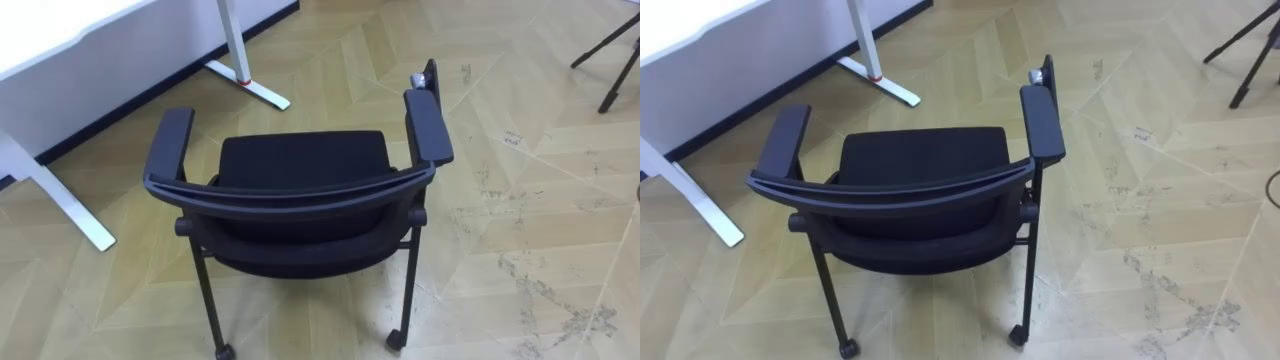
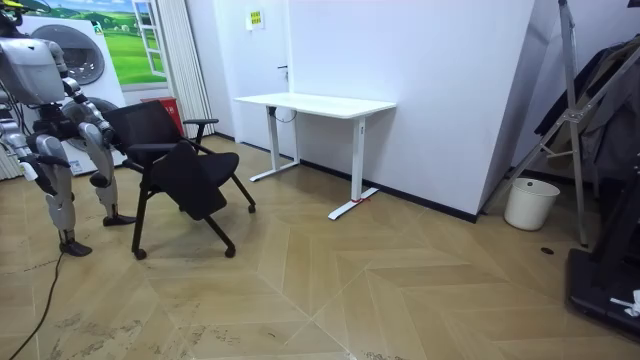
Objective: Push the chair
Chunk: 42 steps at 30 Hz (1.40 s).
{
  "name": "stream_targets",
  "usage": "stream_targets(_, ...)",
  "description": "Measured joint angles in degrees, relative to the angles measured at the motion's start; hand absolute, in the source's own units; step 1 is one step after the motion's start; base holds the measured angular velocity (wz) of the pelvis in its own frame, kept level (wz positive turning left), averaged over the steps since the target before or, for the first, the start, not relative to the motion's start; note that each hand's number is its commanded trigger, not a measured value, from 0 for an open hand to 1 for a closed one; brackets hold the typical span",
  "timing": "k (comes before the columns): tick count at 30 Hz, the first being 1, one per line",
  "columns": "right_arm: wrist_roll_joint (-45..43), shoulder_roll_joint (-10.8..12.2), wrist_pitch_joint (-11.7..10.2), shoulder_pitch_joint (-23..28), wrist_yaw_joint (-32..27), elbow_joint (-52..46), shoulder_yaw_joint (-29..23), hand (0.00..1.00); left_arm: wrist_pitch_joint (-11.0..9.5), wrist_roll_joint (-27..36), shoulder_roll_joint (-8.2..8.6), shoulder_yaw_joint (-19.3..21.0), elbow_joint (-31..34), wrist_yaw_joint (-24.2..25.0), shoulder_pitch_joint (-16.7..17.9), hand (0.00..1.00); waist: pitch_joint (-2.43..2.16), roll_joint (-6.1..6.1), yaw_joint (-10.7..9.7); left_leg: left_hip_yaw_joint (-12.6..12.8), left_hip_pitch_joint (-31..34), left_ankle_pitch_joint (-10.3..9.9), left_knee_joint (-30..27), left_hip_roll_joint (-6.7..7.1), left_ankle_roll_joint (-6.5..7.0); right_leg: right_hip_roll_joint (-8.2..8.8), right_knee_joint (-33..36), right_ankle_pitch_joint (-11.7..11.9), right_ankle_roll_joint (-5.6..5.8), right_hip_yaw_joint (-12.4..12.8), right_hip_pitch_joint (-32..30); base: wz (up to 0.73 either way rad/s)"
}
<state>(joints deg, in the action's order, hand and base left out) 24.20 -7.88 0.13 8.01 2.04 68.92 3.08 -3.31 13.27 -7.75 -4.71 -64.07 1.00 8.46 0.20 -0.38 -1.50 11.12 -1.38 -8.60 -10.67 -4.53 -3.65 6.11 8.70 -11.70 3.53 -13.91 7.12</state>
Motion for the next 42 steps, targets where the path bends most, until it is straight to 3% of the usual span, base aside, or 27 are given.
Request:
stream_targets(13, 2.32, 0.34, 0.02, 0.60, -2.25, -0.07, -2.26, 0.00, -0.34, 0.21, 0.02, 0.50, 0.00, -2.24, 0.78, 0.00, 0.14, -0.21, -0.30, 0.24, -0.13, 0.00, -0.02, 0.03, 0.00, 0.03, -0.10, -0.07, 0.10, 0.39, 0.12, -0.01)
stream_targets(25, 3.02, 0.91, 0.14, 0.91, -3.95, 0.82, -5.17, 0.00, -0.33, 4.02, 0.74, 7.34, 0.11, -6.63, 2.99, 0.00, -0.10, 0.10, -0.71, -0.01, -0.11, 0.00, -0.08, 0.07, 0.00, 0.02, -0.17, -0.07, 0.11, 0.26, 0.25, 0.01)
stream_targets(29, 2.45, 0.78, 0.44, 1.13, -4.83, 1.13, -6.87, 0.00, -0.34, 0.62, 0.44, 10.76, 0.55, -11.18, 3.88, 0.00, -0.03, 0.16, -0.32, 0.00, -0.21, -0.01, -0.14, 0.08, 0.01, 0.04, -0.08, -0.07, 0.10, 0.17, 0.35, 0.00)
stream_targets(30, 2.21, 0.68, 0.44, 0.98, -5.10, 1.22, -6.89, 0.00, -0.34, -0.75, 0.39, 12.00, 1.09, -12.85, 3.89, 0.00, -0.22, 0.54, 0.03, -0.01, -0.29, -0.01, -0.15, 0.08, 0.01, 0.03, -0.09, -0.07, 0.10, 0.25, 0.43, 0.00)
stream_targets(32, 1.62, 0.52, 0.46, 0.85, -5.09, 2.37, -7.30, 0.00, -0.36, -4.40, 0.18, 14.54, 1.54, -16.29, 4.15, 0.00, 0.03, 0.89, 0.26, -0.27, -0.58, -0.01, -0.20, 0.08, 0.00, 0.02, -0.14, -0.07, 0.10, 0.04, 0.92, 0.05)
stream_targets(36, 0.56, 0.25, 0.50, 0.44, -4.87, 2.84, -8.45, 0.00, -0.24, -10.75, -0.86, 16.21, 2.58, -21.19, 3.61, 0.00, 0.03, 1.47, 0.25, -0.42, -0.65, -0.01, -0.28, 0.07, 0.01, 0.03, -0.07, -0.08, 0.10, -0.13, 1.09, 0.02)
stream_targets(38, 0.34, -0.23, 0.61, 0.30, -4.40, 2.50, -9.07, 0.00, 0.15, -14.54, -1.76, 18.15, 7.23, -23.86, 3.28, 0.00, 0.01, 1.91, 0.16, -0.42, -0.65, -0.01, -0.35, 0.07, 0.01, 0.02, -0.02, -0.07, 0.10, -0.12, 1.15, 0.00)
stream_targets(42, -0.19, -1.50, 0.72, -0.16, -4.29, 2.33, -10.11, 0.00, 0.25, -19.89, -3.64, 18.02, 13.38, -28.58, 1.58, 0.00, 0.06, 3.03, -0.54, -0.41, -1.45, -0.01, -0.11, 0.14, 0.01, 0.02, -0.07, -0.07, 0.10, 0.32, 1.91, 0.00)
